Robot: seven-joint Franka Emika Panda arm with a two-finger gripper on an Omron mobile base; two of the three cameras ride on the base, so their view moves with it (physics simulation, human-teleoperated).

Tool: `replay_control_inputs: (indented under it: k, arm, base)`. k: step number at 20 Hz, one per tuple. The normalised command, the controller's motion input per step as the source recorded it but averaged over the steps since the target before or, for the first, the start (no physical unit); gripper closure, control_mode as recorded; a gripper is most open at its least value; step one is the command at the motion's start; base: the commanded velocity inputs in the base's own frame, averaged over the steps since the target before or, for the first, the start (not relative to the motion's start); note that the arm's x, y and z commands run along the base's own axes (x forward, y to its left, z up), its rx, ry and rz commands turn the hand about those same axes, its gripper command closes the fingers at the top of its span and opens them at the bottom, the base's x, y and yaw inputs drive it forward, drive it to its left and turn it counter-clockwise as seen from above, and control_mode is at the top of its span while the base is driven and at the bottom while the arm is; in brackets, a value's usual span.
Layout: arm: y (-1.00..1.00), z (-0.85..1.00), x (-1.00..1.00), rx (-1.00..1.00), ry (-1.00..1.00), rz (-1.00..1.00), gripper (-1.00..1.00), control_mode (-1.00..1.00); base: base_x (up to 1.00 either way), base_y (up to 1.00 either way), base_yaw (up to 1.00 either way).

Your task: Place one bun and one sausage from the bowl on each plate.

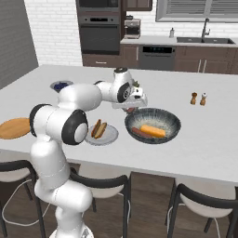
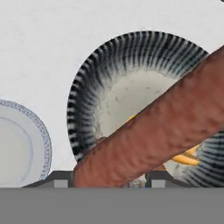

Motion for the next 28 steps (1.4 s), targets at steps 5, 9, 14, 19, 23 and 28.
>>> replay_control_inputs:
  k: [5, 9, 14, 19, 23, 28]
  arm:
    - [1.0, 0.55, -0.44, -0.19, 0.08, 0.58, 1.0, -1.0]
    - [0.92, 0.21, -0.08, -0.01, 0.28, 0.54, 1.0, -1.0]
    - [0.14, -0.31, -0.38, 0.03, 0.27, 0.24, 1.0, -1.0]
    - [0.06, -0.67, -0.21, -0.02, -0.01, 0.02, 1.0, -1.0]
    - [0.21, -0.47, -0.09, -0.12, 0.02, 0.0, 1.0, -1.0]
    - [0.08, -0.44, -0.04, -0.08, 0.0, 0.01, 1.0, -1.0]
  base:
    - [0.0, 0.0, 0.0]
    - [0.0, 0.0, 0.0]
    - [0.0, 0.0, 0.0]
    - [0.0, 0.0, 0.0]
    - [0.0, 0.0, 0.0]
    - [0.0, 0.0, 0.0]
